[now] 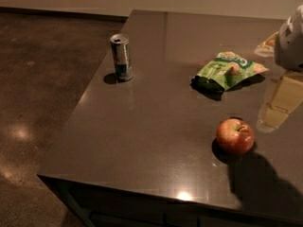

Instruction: Move apple near redbull can

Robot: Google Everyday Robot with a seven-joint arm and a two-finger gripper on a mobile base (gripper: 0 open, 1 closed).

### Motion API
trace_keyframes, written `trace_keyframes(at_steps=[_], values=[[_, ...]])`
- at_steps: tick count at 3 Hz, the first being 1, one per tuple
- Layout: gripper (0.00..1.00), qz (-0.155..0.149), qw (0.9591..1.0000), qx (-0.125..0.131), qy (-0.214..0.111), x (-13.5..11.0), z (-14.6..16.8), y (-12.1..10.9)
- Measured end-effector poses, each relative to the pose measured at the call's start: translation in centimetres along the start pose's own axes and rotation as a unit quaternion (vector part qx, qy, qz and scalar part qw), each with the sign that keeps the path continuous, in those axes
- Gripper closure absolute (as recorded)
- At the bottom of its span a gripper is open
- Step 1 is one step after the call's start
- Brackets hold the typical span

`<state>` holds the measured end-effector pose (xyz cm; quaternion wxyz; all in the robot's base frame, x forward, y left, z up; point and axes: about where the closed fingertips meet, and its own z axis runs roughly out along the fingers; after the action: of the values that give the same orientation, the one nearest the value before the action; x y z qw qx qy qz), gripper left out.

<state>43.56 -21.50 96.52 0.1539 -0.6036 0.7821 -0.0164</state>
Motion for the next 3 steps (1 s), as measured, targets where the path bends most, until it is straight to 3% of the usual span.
trace_keyframes(at_steps=[3], values=[[0.00,0.015,0.9961,-0.066,-0.057,1.3,6.3,4.6]])
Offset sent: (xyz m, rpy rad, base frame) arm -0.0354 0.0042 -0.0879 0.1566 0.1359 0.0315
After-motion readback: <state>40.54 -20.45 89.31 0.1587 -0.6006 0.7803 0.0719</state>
